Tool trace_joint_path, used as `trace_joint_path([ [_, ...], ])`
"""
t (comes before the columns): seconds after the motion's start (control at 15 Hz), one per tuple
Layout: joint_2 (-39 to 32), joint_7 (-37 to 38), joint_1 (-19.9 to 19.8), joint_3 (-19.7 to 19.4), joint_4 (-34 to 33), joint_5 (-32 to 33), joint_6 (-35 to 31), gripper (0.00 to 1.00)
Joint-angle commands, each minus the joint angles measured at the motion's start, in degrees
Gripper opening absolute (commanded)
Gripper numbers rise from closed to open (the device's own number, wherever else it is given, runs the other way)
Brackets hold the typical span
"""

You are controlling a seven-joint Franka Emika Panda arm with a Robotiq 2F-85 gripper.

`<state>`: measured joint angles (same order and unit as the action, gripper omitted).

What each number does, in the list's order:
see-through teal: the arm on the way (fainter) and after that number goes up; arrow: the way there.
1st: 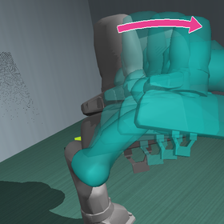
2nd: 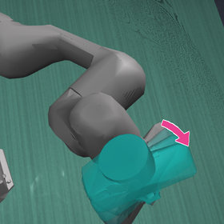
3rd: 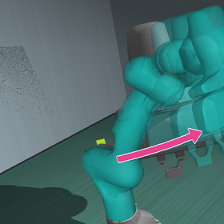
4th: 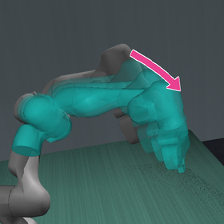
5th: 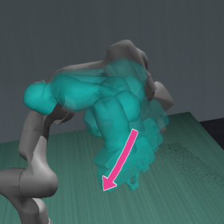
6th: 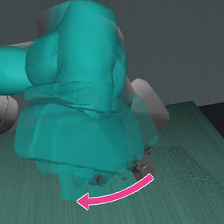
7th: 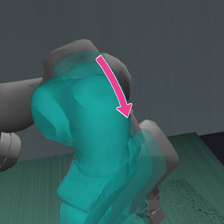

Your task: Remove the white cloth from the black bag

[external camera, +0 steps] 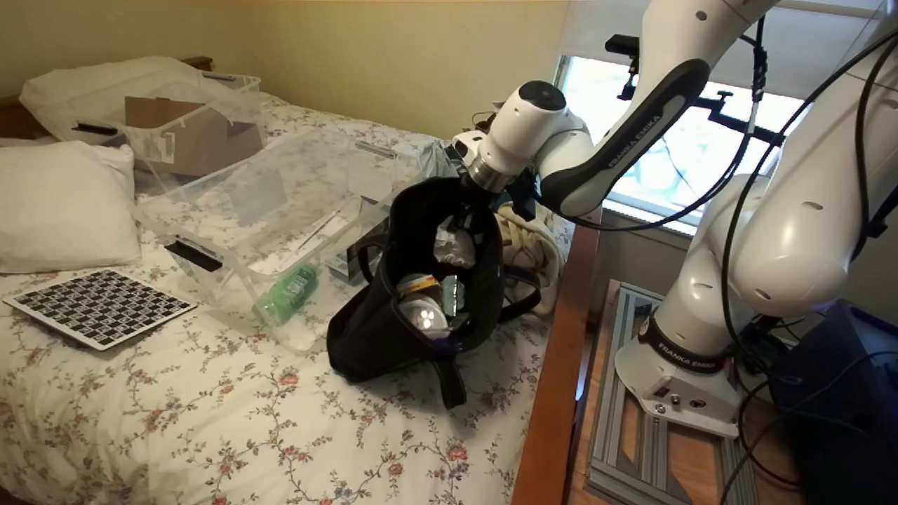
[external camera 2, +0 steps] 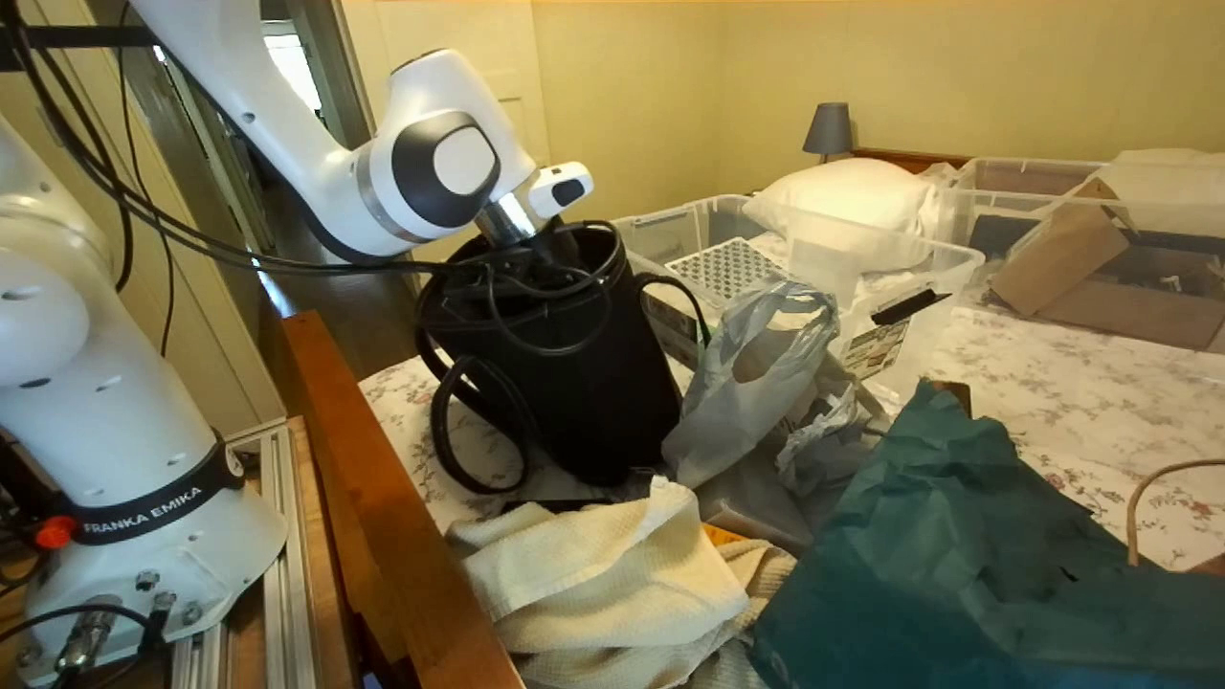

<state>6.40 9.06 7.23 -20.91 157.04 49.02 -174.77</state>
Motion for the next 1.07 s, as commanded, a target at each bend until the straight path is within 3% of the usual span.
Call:
trace_joint_path([
  [0.0,5.59,1.35,-2.69,-0.77,1.29,6.32,-2.92,0.00],
  [0.33,10.11,4.10,-5.69,-2.03,0.85,14.22,-3.97,0.00],
  [0.6,10.18,5.37,-3.74,-7.99,0.09,17.08,-7.65,0.00],
  [1.0,13.23,14.51,-5.03,-13.07,0.25,24.78,-11.94,0.00],
])
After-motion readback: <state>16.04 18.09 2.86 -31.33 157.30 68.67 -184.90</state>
